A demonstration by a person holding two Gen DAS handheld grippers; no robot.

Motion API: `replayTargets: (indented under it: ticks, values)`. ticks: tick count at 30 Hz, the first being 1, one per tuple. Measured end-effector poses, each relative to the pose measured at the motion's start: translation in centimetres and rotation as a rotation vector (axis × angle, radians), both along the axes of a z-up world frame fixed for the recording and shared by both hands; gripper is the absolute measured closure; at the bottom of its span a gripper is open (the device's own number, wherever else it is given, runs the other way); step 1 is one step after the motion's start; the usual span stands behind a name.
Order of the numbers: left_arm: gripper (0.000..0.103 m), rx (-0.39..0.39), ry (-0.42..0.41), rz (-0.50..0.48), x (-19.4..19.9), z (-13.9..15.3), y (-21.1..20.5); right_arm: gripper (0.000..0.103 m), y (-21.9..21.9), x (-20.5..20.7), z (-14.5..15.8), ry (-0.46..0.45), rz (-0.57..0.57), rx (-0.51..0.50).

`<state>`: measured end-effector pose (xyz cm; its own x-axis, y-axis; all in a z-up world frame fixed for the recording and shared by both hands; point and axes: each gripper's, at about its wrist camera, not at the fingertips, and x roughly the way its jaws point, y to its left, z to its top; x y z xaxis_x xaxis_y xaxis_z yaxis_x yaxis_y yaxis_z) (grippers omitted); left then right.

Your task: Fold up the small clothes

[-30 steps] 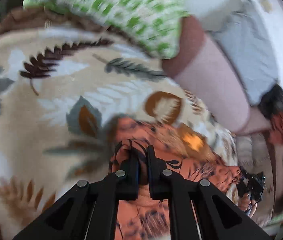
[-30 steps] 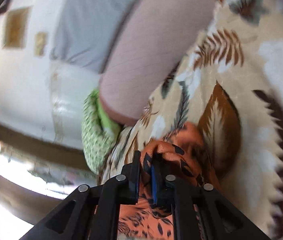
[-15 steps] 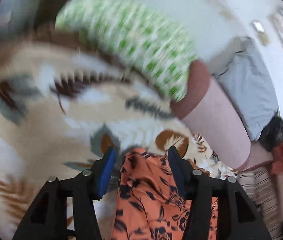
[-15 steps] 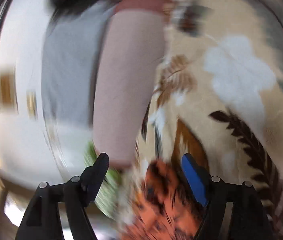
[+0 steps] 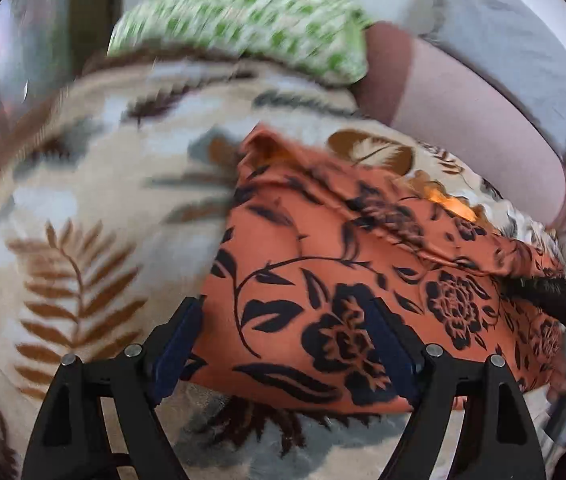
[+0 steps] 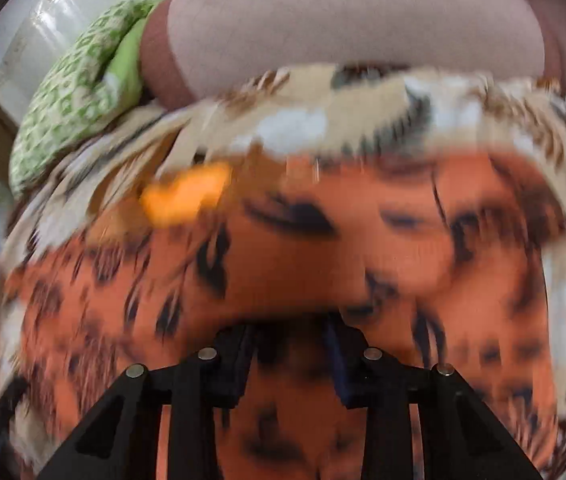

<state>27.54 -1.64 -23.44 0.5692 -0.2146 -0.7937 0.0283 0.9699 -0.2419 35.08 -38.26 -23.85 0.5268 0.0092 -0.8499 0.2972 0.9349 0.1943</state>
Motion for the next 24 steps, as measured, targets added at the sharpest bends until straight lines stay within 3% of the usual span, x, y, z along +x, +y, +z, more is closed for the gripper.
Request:
replayTargets:
  ticks: [4,8,11,14,18,22,24]
  values:
    - [0.020,-0.006,0.048,0.058,1.9,-1.1,1.6,0.067,-1.9,6.5,0.7,-0.029,-0.085,-0.036]
    - [0.020,-0.103,0.102,0.111,3.1,-1.9,3.1,0.067,-2.0,8.8,3.1,-0.121,-0.151,0.038]
    - [0.020,-0.064,0.078,0.145,2.6,-1.0,3.5,0.066,2.0,7.5,4.8,-0.158,-0.045,0.044]
    - [0.020,-0.073,0.090,0.158,1.9,-0.8,4.1,0.066,7.6,6.5,4.4,-0.108,0.135,0.119]
    - [0.019,-0.075,0.106,0.172,1.3,-0.8,5.3,0.066,15.7,7.6,2.4,-0.021,0.295,0.125]
    - [0.019,-0.055,0.122,0.146,1.5,-1.6,6.0,0.064,21.7,11.9,-0.9,0.069,0.327,0.076]
    - [0.017,-0.043,0.122,0.124,1.8,-1.9,6.1,0.064,22.4,13.1,-1.0,0.008,0.300,0.018]
